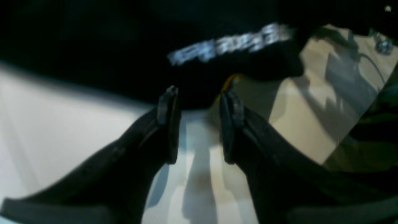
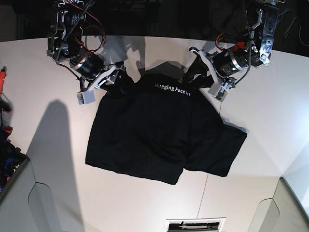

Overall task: Layout the t-shirt on the table in an organized manner, then fold the t-shirt properly
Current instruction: 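Grasp the collar edge of the shirt with both grippers, then lift the collar with both grippers and flip it over the shirt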

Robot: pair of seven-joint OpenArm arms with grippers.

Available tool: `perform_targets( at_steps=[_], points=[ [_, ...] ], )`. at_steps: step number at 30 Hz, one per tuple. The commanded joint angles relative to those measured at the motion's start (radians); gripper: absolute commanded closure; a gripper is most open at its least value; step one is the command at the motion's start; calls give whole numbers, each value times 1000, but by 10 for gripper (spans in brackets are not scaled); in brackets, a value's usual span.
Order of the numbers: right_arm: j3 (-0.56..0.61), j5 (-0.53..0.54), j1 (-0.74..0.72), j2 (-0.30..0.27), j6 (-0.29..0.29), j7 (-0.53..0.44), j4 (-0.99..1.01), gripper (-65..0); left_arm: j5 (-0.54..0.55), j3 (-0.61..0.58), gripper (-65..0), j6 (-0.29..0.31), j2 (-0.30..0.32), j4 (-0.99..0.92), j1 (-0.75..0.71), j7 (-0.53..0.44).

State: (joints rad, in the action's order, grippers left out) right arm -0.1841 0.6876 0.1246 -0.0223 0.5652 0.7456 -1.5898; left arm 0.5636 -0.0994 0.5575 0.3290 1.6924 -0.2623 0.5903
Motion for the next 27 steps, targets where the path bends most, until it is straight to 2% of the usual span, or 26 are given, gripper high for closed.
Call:
perform_targets(
  at_steps=[1, 8, 9, 11, 12, 14, 16, 17, 18, 19, 20, 27],
  points=[
    [8, 28, -6, -2, 12, -10, -29, -334, 3, -10, -241, 6, 0, 0, 20, -34],
    [89, -2, 33, 6, 17, -39, -30, -334, -4, -32, -229, 3, -61, -67, 90, -43],
    [108, -24, 33, 6, 16, -46, -29, -334, -5, -32, -183, 3, -69, -74, 97, -45],
    [146, -81, 33, 6, 14, -82, -29, -334, -4, -32, -43, 3, -78, -77, 101, -52],
    [163, -111, 33, 6, 14, -109, -29, -335, -3, -32, 0, 4, -80, -77, 101, -60],
    [190, -152, 30, 6, 7, -173, -23, -334, 10, -32, 0, 5, -79, -76, 101, -64],
    [208, -186, 21, 6, 6, -237, -22, -328, 30, -32, 0, 34, -70, -51, 100, -62],
    [213, -206, 13, 6, 6, -253, -22, -283, 40, -32, 0, 55, -63, -27, 98, -63],
    [215, -221, 1, 6, 7, -256, -22, -194, 53, -32, 0, 75, -59, 2, 95, -61],
    [215, -232, -11, 6, 7, -253, -22, -78, 54, -32, 0, 84, -50, 37, 92, -58],
    [214, -244, -21, 6, 7, -252, -22, 0, 54, -32, 0, 84, -42, 75, 89, -50],
    [155, -258, -69, 6, 3, -222, -71, 0, 64, -32, 0, 82, 55, 362, 74, -35]
  ],
)
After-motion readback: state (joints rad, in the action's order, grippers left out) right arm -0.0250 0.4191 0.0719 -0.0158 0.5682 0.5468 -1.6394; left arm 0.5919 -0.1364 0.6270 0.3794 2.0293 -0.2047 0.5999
